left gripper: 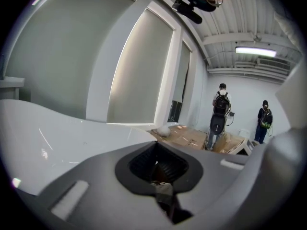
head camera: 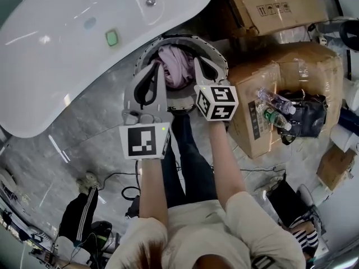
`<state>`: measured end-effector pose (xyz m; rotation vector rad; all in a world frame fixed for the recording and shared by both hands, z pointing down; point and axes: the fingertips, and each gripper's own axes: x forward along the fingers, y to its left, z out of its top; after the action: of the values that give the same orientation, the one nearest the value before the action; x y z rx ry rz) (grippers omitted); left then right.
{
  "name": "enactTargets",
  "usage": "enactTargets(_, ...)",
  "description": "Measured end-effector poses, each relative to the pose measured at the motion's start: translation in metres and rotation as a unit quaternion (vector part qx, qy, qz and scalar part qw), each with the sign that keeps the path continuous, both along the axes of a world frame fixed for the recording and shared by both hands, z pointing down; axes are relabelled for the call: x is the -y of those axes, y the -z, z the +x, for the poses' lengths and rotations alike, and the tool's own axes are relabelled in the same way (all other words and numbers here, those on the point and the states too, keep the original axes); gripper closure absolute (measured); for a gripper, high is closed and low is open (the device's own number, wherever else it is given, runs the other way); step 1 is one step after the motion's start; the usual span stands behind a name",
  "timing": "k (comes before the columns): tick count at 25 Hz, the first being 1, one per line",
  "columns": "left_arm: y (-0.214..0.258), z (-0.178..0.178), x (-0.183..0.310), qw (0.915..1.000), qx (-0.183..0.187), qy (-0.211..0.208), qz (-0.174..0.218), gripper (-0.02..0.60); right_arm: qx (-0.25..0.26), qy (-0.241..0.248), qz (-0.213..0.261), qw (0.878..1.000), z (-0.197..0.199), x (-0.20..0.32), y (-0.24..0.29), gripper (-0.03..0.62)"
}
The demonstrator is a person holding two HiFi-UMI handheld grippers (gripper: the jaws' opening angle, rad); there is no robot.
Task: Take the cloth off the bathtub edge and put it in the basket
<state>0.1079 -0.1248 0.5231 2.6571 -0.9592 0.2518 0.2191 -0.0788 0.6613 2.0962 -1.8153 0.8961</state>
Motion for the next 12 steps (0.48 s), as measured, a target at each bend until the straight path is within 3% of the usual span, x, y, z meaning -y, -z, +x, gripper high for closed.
enactTargets(12, 0.105, -0.009, 0.011, 0.9973, -0.033, -0.02, 0.062, 0.537, -0.019, -0.01, 0.071, 0.997, 0.005, 0.001, 0.15, 0.597)
